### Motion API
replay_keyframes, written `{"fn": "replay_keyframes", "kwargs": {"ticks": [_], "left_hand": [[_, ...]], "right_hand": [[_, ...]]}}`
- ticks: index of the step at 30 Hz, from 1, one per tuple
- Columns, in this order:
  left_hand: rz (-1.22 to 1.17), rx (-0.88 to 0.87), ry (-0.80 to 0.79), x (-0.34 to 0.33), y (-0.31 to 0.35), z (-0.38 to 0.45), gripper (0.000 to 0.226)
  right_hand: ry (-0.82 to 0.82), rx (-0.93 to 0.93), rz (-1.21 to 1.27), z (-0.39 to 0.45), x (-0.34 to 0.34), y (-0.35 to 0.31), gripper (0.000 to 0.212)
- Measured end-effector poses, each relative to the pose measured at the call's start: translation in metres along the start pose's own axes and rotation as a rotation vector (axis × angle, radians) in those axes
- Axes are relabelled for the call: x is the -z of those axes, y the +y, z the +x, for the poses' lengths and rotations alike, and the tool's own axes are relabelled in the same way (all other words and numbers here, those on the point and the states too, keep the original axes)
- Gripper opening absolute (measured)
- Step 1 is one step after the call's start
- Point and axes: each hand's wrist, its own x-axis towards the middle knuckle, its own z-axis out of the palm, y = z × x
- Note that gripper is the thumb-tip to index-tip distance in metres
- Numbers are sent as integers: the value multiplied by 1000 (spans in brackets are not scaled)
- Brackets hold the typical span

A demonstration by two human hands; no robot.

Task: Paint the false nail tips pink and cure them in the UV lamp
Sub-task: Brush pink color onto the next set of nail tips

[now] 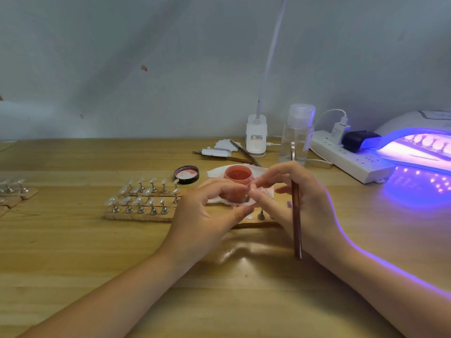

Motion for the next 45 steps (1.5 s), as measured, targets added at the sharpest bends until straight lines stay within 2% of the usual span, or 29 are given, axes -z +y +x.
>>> {"fn": "replay_keyframes", "kwargs": {"ticks": [6,15,23,29,38,45], "left_hand": [[113,46,-18,0,-5,0,42],[190,149,-95,-2,-13,-1,47],[209,157,-131,-2,-16,-1,42],[207,157,-143,-2,-15,-1,41],[233,162,-153,-2,-16,-2,39],[228,157,-136,-3,-20,-1,38]], "right_hand": [[-69,13,-100,0,5,7,28],[-193,93,-259,-1,7,12,23],[-226,112,-315,-1,6,13,20],[-225,117,-310,1,17,11,33],[-258,89,-297,0,20,15,19],[-256,162,-337,-1,20,13,21]]}}
